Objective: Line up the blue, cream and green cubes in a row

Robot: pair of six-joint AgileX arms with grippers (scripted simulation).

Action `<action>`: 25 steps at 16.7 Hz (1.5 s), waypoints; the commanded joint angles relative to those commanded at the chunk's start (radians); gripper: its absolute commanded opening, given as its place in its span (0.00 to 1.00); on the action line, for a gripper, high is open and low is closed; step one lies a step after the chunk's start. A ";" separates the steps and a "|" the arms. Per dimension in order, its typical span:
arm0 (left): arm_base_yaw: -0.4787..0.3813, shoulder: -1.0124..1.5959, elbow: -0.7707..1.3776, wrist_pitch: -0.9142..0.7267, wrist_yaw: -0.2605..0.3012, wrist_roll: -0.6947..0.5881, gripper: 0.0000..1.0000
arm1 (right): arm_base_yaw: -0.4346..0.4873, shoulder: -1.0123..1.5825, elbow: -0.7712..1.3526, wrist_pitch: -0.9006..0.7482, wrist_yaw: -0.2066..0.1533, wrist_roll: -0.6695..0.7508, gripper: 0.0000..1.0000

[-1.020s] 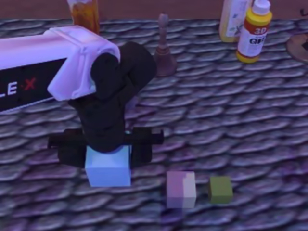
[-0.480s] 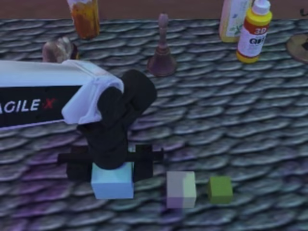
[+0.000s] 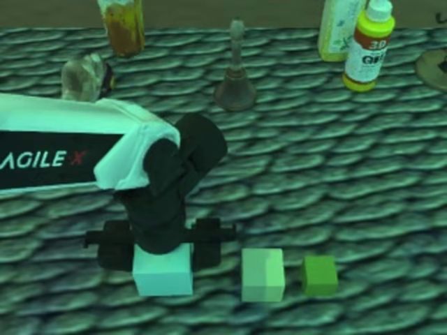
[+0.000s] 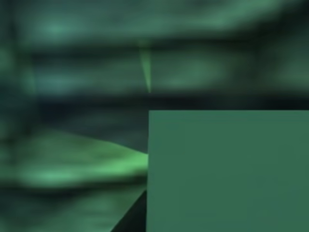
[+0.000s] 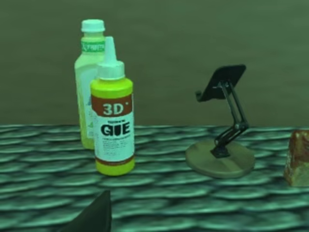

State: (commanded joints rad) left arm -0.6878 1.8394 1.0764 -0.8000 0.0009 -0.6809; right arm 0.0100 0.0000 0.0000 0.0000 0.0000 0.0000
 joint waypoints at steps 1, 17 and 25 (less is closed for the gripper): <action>0.000 0.000 0.000 0.000 0.000 0.000 0.23 | 0.000 0.000 0.000 0.000 0.000 0.000 1.00; 0.000 0.000 0.000 0.000 0.000 0.000 1.00 | 0.000 0.000 0.000 0.000 0.000 0.000 1.00; 0.008 -0.038 0.074 -0.118 -0.001 -0.005 1.00 | 0.000 0.000 0.000 0.000 0.000 0.000 1.00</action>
State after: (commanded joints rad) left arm -0.6795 1.8010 1.1507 -0.9177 -0.0005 -0.6860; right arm 0.0100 0.0000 0.0000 0.0000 0.0000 0.0000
